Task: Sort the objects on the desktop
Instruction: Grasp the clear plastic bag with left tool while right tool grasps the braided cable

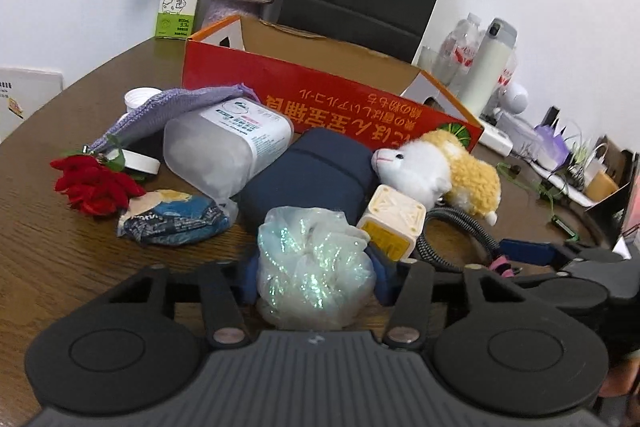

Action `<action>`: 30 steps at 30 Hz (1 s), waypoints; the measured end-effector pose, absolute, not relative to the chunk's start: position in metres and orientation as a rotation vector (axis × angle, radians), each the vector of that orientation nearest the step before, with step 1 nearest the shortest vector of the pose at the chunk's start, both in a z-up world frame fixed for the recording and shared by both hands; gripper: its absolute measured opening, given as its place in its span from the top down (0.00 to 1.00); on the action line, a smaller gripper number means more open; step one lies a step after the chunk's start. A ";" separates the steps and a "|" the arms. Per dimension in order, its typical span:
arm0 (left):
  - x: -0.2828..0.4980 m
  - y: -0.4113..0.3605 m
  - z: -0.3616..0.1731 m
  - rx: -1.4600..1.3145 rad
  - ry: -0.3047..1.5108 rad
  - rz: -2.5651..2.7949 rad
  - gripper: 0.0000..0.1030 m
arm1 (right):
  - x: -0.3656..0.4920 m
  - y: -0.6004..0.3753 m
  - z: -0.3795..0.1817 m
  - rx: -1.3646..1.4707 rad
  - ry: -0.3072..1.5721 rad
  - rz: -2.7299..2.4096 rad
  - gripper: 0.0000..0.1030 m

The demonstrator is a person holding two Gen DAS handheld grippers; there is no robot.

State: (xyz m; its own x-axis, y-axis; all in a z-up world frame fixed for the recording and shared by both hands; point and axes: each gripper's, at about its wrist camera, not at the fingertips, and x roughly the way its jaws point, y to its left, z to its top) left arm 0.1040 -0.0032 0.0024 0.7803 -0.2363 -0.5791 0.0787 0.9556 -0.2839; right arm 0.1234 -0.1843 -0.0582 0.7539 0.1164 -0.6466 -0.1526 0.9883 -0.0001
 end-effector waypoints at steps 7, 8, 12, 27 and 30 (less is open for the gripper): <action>0.103 -0.005 0.003 -0.258 0.648 -0.211 0.54 | 0.113 -0.184 -0.056 -0.039 0.676 0.166 0.12; 0.102 -0.005 0.004 -0.258 0.642 -0.211 0.54 | 0.110 -0.183 -0.055 -0.040 0.665 0.166 0.12; 0.094 -0.003 0.010 -0.266 0.599 -0.213 0.55 | 0.098 -0.185 -0.047 -0.024 0.616 0.154 0.12; 0.143 0.008 0.123 -0.260 0.429 -0.239 0.55 | 0.140 -0.194 0.050 0.040 0.454 0.159 0.12; 0.183 0.009 0.135 -0.291 0.473 -0.223 0.55 | 0.168 -0.192 0.061 0.063 0.430 0.142 0.12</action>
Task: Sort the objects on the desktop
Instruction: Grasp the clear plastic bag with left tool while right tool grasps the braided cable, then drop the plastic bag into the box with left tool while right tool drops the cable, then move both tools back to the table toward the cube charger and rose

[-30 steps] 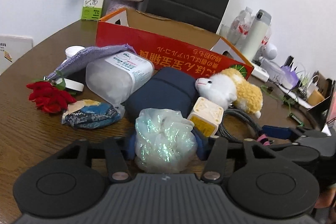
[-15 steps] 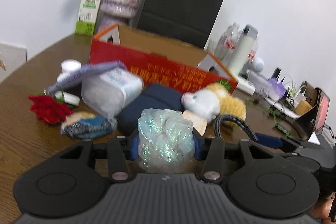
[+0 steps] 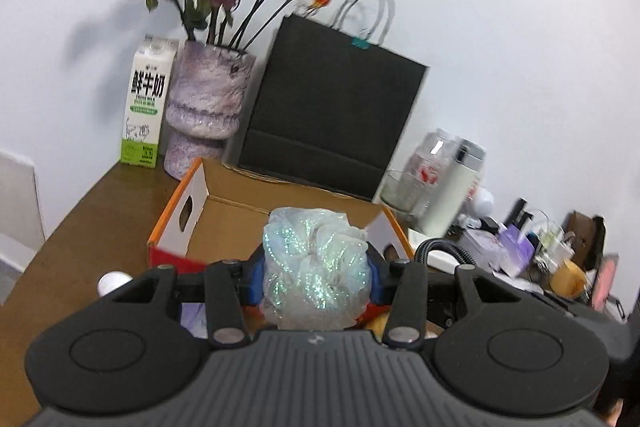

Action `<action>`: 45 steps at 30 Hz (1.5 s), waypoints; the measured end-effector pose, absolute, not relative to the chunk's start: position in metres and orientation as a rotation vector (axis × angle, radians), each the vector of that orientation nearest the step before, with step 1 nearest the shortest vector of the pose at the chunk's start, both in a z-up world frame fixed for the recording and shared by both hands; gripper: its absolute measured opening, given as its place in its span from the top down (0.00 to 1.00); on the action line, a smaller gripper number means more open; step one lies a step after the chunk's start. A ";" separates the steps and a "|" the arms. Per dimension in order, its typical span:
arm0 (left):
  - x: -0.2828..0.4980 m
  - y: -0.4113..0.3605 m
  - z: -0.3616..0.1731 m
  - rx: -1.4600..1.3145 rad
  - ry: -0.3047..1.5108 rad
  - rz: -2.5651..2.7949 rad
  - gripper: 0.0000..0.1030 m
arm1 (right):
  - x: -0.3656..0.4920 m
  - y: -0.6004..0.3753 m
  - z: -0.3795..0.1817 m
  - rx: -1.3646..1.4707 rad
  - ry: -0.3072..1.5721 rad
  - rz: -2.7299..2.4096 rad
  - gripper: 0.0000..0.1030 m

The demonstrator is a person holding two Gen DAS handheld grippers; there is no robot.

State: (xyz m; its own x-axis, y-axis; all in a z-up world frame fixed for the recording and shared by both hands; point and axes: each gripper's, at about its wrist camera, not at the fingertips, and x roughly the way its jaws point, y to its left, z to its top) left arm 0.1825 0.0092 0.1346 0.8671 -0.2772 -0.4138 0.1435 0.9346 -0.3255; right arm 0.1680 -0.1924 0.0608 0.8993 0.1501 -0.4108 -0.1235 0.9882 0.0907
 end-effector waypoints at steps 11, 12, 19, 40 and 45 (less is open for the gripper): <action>0.331 0.007 0.094 -0.267 0.721 -0.081 0.55 | 0.305 -0.189 0.026 0.097 0.541 0.078 0.12; 0.340 0.006 0.086 -0.257 0.742 -0.070 0.55 | 0.315 -0.190 0.019 0.102 0.561 0.077 0.12; 0.373 0.002 0.046 -0.239 0.839 -0.021 0.52 | 0.355 -0.189 -0.024 0.074 0.703 0.073 0.12; 0.244 0.014 0.127 -0.246 0.630 -0.161 0.00 | 0.220 -0.199 0.035 0.125 0.547 0.094 0.00; 0.189 0.030 0.135 -0.197 0.562 -0.160 0.00 | 0.168 -0.187 0.036 0.074 0.538 0.130 0.00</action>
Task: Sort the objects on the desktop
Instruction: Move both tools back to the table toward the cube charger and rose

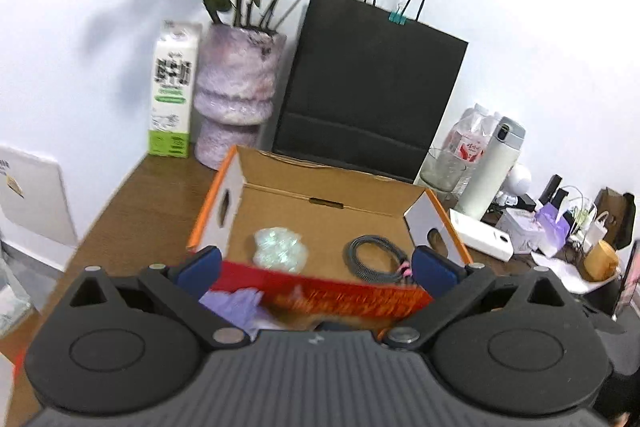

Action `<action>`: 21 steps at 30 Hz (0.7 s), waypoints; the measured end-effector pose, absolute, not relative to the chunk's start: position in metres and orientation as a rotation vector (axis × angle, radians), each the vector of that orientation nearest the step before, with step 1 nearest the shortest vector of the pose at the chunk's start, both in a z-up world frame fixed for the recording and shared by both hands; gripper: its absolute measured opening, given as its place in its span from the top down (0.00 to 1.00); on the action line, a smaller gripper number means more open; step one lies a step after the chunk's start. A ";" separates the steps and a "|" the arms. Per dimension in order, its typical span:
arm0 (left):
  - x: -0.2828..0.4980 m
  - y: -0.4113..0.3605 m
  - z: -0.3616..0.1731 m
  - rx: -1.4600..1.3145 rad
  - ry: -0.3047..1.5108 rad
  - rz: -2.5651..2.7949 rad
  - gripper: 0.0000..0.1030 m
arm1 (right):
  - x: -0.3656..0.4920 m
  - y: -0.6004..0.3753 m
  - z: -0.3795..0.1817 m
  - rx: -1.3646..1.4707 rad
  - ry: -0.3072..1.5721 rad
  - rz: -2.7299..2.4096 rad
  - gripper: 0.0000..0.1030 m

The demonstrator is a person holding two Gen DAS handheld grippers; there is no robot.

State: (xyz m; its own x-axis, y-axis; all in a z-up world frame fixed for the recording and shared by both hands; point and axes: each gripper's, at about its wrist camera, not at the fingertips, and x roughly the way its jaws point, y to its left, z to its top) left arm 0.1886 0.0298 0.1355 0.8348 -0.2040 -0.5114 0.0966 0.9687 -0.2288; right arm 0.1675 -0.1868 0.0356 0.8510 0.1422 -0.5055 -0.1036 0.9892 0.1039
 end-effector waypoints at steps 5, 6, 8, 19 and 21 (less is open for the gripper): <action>0.142 0.048 0.120 -0.157 0.548 -0.142 0.00 | 0.129 -0.173 0.024 0.036 0.557 0.143 0.00; 0.133 0.051 0.115 -0.150 0.548 -0.137 0.00 | 0.123 -0.170 0.020 0.029 0.564 0.146 0.00; 0.116 0.056 0.104 -0.145 0.544 -0.141 0.00 | 0.111 -0.164 0.011 0.011 0.574 0.144 0.00; 0.068 0.062 0.043 -0.061 0.589 -0.125 0.00 | 0.070 -0.139 -0.029 -0.047 0.616 0.147 0.00; 0.068 0.062 0.038 -0.053 0.595 -0.120 0.00 | 0.070 -0.135 -0.030 -0.057 0.616 0.150 0.00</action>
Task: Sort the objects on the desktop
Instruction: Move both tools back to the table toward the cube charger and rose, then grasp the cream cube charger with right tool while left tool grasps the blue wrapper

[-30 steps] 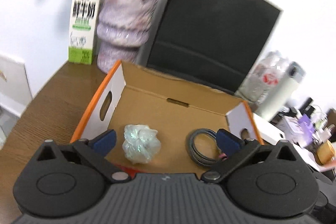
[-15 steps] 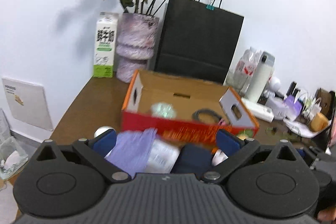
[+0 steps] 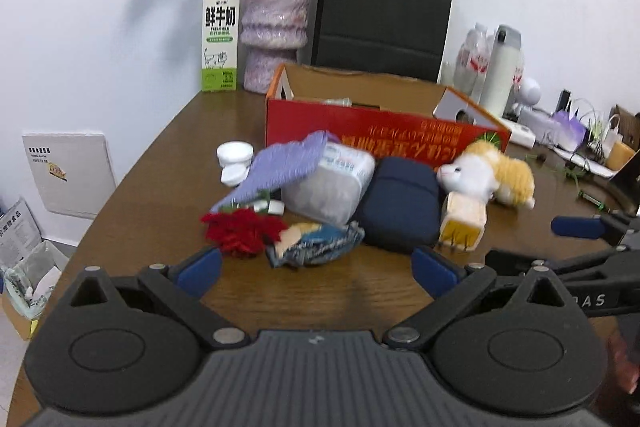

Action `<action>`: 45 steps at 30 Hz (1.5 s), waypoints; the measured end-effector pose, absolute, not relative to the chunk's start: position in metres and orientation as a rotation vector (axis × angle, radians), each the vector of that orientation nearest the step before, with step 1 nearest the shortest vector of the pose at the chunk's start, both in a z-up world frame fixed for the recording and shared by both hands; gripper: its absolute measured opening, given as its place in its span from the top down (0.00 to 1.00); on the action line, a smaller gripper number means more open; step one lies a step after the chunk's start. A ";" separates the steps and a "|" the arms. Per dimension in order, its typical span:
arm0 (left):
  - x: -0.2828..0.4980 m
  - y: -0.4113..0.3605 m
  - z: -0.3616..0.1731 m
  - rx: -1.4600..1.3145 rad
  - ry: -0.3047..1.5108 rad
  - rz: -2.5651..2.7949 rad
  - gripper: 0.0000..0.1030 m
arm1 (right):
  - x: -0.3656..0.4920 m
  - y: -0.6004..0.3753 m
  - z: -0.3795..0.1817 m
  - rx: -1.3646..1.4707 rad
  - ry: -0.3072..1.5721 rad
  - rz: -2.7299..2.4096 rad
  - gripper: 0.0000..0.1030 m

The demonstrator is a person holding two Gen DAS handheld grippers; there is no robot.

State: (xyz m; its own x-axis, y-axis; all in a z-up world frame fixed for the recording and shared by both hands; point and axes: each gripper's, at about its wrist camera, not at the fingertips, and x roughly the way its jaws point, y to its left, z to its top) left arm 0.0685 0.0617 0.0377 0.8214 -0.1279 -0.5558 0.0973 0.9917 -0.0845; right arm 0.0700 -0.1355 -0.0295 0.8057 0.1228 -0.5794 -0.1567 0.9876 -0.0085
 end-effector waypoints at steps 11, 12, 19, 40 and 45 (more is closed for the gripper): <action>0.076 0.088 0.042 -0.116 0.561 -0.053 0.00 | 0.076 -0.127 -0.036 -0.061 0.617 0.129 0.00; 0.077 0.090 0.042 -0.119 0.559 -0.048 0.00 | 0.078 -0.124 -0.037 -0.062 0.615 0.126 0.00; 0.095 0.102 0.039 -0.141 0.563 -0.018 0.04 | 0.096 -0.115 -0.037 -0.048 0.602 0.074 0.06; 0.122 0.113 0.014 -0.218 0.647 -0.038 0.56 | 0.127 -0.113 -0.048 0.026 0.650 0.006 0.54; 0.116 0.115 0.015 -0.232 0.628 -0.047 0.68 | 0.119 -0.119 -0.047 0.052 0.638 0.032 0.59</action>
